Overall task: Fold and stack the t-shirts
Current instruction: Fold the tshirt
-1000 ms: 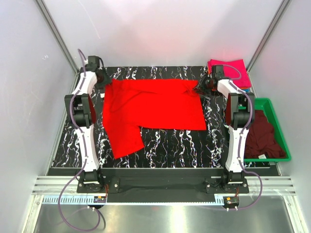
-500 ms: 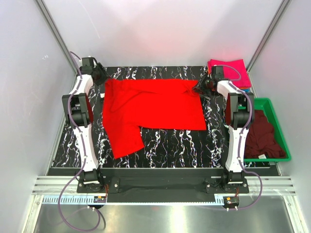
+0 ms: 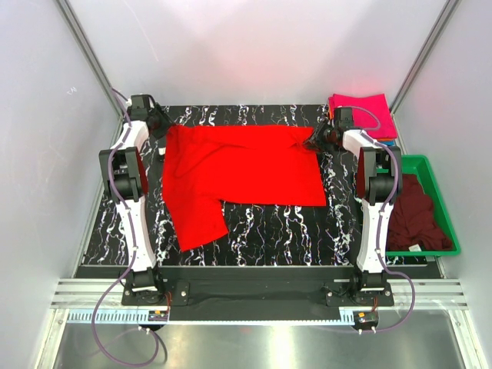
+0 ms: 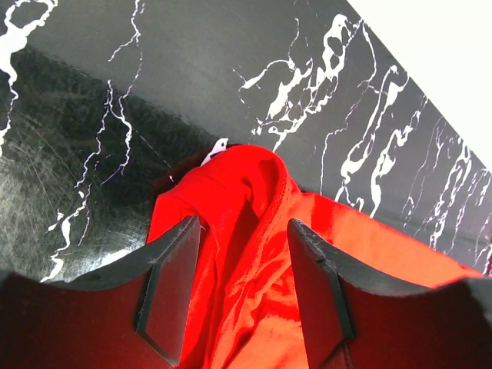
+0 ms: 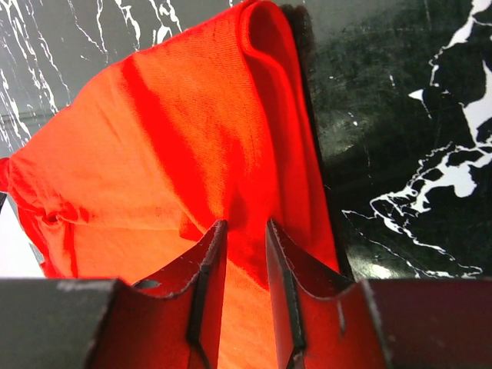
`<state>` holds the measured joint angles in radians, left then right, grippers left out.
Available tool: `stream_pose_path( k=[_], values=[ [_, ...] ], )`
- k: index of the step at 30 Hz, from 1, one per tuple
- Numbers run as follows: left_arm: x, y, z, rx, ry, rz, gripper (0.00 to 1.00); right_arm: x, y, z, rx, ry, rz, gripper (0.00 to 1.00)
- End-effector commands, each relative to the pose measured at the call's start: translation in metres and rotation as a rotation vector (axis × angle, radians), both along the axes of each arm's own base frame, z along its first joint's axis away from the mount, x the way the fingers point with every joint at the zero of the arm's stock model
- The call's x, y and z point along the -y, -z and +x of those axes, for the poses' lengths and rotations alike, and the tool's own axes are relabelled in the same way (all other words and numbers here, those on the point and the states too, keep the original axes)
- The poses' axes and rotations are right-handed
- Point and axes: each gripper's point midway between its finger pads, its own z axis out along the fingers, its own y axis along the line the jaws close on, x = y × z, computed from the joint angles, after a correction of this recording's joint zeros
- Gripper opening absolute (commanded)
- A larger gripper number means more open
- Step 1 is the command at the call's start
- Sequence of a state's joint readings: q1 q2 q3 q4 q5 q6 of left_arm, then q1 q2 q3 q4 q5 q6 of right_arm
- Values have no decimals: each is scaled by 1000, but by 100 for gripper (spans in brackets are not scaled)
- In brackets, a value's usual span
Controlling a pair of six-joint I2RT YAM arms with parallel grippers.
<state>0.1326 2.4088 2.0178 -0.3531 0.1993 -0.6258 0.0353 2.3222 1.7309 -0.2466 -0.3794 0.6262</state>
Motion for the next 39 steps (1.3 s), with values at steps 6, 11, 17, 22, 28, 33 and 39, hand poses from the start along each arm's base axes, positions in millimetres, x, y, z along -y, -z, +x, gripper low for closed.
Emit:
stream_pose_path(
  k=[6,11,17,22,28,33,39],
  values=[
    [-3,-7,14,63,-64,-35,53,-13,-30,11,86,-14,13,32],
    [-3,4,18,42,-82,-60,51,-12,-28,9,79,-12,2,32],
    [-4,0,24,74,-83,-55,40,-8,-27,6,73,-8,-19,33],
    [-7,-6,29,94,-78,-48,19,3,-15,1,49,38,-51,28],
    [-19,-13,39,99,-97,-92,0,18,-1,-3,13,72,-96,2],
    [-36,1,37,71,-136,-131,0,31,11,-7,-35,114,-155,0],
    [-35,9,39,68,-106,-199,1,42,15,-7,-58,135,-187,0]
  ],
)
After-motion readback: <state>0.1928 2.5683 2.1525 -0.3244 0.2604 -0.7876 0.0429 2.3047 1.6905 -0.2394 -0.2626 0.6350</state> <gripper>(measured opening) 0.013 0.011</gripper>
